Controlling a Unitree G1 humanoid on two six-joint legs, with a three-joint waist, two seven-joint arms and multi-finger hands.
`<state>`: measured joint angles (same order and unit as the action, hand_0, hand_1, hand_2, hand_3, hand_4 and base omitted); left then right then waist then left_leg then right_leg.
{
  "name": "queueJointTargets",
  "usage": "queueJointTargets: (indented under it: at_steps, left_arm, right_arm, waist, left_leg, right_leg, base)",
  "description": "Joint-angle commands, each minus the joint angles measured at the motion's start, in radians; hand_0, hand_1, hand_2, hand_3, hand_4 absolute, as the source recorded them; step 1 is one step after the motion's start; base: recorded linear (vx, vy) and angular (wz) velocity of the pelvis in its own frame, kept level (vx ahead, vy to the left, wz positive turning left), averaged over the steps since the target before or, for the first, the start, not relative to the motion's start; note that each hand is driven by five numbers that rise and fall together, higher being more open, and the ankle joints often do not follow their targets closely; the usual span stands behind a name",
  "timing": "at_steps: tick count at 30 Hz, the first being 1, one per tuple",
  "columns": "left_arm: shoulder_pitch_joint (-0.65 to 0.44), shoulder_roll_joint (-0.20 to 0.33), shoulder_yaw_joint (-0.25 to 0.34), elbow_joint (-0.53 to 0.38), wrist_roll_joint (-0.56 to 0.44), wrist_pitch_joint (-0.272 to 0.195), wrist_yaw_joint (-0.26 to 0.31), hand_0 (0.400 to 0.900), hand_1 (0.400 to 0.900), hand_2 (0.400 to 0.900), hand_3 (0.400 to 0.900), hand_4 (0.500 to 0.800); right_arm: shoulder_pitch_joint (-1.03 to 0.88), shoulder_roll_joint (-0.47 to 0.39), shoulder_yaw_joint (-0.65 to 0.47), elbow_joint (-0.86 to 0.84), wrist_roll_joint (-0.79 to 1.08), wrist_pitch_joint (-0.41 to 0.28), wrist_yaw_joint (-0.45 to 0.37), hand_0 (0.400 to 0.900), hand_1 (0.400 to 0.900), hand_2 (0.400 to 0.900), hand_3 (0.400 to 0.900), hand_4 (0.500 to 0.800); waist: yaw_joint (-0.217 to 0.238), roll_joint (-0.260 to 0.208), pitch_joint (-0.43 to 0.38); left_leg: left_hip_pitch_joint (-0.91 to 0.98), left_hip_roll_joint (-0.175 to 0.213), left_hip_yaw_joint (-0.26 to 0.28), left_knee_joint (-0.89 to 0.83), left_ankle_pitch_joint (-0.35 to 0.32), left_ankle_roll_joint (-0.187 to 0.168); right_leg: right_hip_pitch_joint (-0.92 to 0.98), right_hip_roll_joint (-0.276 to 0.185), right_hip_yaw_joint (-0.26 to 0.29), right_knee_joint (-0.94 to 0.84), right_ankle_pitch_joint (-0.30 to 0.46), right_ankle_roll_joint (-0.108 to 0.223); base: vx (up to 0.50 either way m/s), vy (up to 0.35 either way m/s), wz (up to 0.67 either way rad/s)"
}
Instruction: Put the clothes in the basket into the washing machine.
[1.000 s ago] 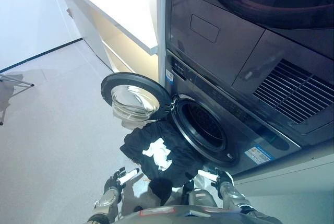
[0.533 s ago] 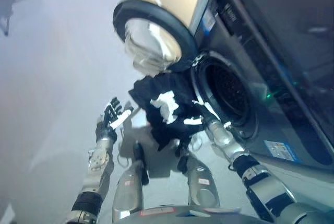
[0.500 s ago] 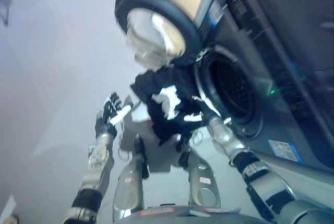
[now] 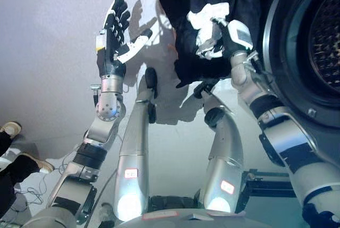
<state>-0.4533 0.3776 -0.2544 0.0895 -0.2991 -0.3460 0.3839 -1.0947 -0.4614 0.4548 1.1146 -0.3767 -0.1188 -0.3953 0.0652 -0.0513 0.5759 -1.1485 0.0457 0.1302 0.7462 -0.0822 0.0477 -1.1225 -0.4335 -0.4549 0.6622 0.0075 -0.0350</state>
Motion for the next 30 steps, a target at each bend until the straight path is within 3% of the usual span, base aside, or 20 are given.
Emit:
queueJointTargets:
  at_steps: [1,10,16,17,18,19,26,30]
  left_arm:
    - [-0.003,-0.026,-0.005,-0.191,0.036,-0.125,0.034,0.9,0.9,0.9,0.9,0.8]
    - [0.019,-0.015,0.007,-0.203,-0.029,-0.148,0.056,0.9,0.9,0.9,0.9,0.8]
    - [0.037,-0.014,0.009,-0.205,-0.061,-0.145,0.023,0.9,0.9,0.9,0.9,0.8]
    - [0.041,-0.012,0.011,-0.197,-0.068,-0.145,0.014,0.9,0.9,0.9,0.9,0.8]
    - [0.045,-0.012,0.012,-0.193,-0.073,-0.145,0.011,0.9,0.9,0.9,0.9,0.8]
    - [0.047,-0.014,0.012,-0.185,-0.084,-0.142,0.003,0.9,0.9,0.9,0.9,0.8]
    - [0.065,-0.03,0.019,-0.151,-0.101,-0.134,-0.014,0.9,0.9,0.9,0.9,0.8]
    - [0.081,-0.03,0.048,-0.148,-0.097,-0.134,-0.003,0.9,0.9,0.9,0.9,0.8]
  right_arm:
    - [-0.005,-0.063,0.041,0.036,0.007,-0.012,-0.081,0.9,0.9,0.9,0.9,0.8]
    - [0.017,0.044,0.079,0.16,-0.037,0.027,-0.006,0.9,0.9,0.9,0.9,0.8]
    - [0.061,0.087,0.067,0.178,-0.03,0.022,0.059,0.9,0.9,0.9,0.9,0.8]
    - [0.069,0.092,0.078,0.174,-0.031,0.017,0.081,0.559,0.559,0.559,0.559,0.595]
    - [0.075,0.092,0.079,0.172,-0.03,0.017,0.091,0.443,0.443,0.443,0.443,0.526]
    - [0.082,0.092,0.078,0.172,-0.027,0.017,0.102,0.4,0.4,0.4,0.4,0.5]
    - [0.116,0.087,0.071,0.168,-0.025,0.023,0.106,0.4,0.4,0.4,0.4,0.5]
    - [0.109,0.043,0.054,0.132,-0.032,0.031,0.056,0.4,0.4,0.4,0.4,0.5]
  waist:
    - [0.007,0.079,-0.06]
    - [0.037,0.102,-0.096]
    - [0.051,0.113,-0.116]
    - [0.054,0.115,-0.12]
    - [0.054,0.116,-0.121]
    - [0.055,0.116,-0.124]
    - [0.047,0.098,-0.156]
    - [0.025,0.077,-0.182]
  left_leg:
    - [-0.025,-0.061,-0.049,-0.026,-0.083,-0.003]
    - [-0.187,-0.076,-0.05,0.138,-0.12,0.021]
    - [-0.218,-0.088,-0.054,0.157,-0.118,0.032]
    - [-0.216,-0.088,-0.057,0.155,-0.116,0.032]
    - [-0.215,-0.089,-0.059,0.157,-0.115,0.032]
    - [-0.214,-0.088,-0.059,0.157,-0.114,0.033]
    - [-0.208,-0.088,-0.052,0.141,-0.11,0.033]
    - [-0.18,-0.086,-0.047,0.114,-0.107,0.028]
  right_leg:
    - [-0.194,-0.062,0.001,0.199,-0.076,0.184]
    - [-0.398,-0.115,0.063,0.377,-0.123,0.134]
    - [-0.447,-0.131,0.078,0.412,-0.131,0.122]
    - [-0.447,-0.13,0.079,0.412,-0.13,0.12]
    - [-0.447,-0.133,0.079,0.413,-0.13,0.119]
    - [-0.447,-0.134,0.08,0.415,-0.13,0.118]
    - [-0.447,-0.127,0.082,0.396,-0.118,0.115]
    - [-0.405,-0.111,0.064,0.351,-0.109,0.118]
  base:
    - [-0.03,0.003,0.09]
    - [-0.02,0.005,0.06]
    - [0.0,0.0,0.08]
    - [0.01,-0.009,0.07]
    - [0.01,-0.006,0.04]
    - [0.0,-0.008,0.04]
    - [0.0,0.0,0.0]
    - [0.0,0.002,-0.05]
